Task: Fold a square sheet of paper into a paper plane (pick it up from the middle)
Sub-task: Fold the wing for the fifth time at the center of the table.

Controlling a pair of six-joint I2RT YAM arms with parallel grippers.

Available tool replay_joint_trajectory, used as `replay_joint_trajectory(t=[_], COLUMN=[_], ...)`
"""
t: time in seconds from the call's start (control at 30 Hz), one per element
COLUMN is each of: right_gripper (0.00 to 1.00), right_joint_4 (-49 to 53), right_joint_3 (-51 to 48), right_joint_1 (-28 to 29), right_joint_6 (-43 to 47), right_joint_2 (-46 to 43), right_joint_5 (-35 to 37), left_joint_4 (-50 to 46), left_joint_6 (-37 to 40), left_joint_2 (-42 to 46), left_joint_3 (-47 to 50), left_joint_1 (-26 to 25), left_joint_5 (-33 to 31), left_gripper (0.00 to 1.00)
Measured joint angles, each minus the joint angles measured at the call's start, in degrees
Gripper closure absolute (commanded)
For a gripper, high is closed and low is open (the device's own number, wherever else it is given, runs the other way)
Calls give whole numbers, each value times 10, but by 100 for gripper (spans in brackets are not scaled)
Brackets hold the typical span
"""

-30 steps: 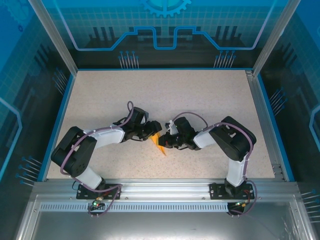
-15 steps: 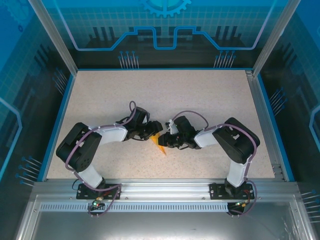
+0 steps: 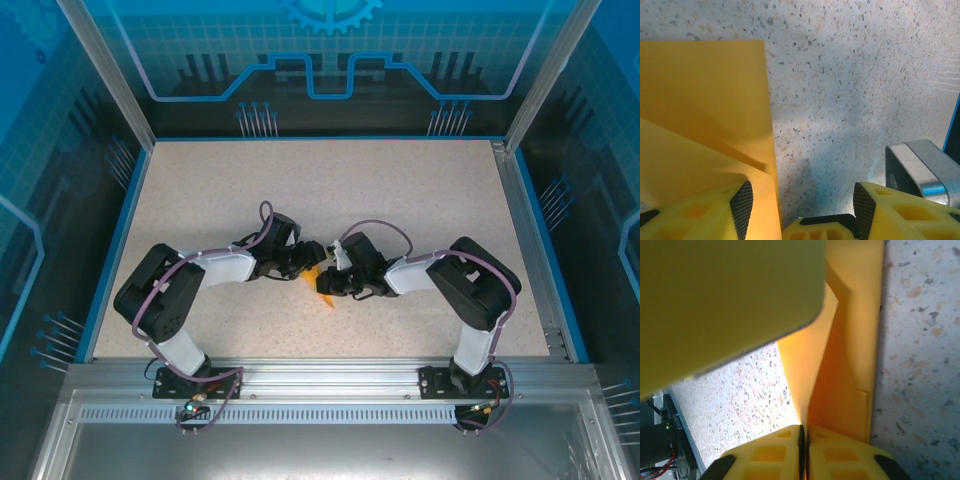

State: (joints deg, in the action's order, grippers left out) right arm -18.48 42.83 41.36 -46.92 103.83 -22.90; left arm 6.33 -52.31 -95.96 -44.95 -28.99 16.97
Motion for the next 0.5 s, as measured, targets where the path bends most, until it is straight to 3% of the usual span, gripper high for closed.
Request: replay_joint_trajectory(t=[0.23,0.5], right_gripper=[96,97], right_joint_4=[-13,-106], right_joint_3=[-2,-31], right_joint_1=[-1,-16], right_joint_6=[-16,-89], right_joint_2=[2,21], right_joint_5=[0,-27], left_joint_4=[-17,-36], left_joint_6=[14,17], left_joint_2=[3,65], left_joint_3=[-16,-12], left_joint_1=[0,0], left_joint_5=[-1,-13], left_gripper=[41,40])
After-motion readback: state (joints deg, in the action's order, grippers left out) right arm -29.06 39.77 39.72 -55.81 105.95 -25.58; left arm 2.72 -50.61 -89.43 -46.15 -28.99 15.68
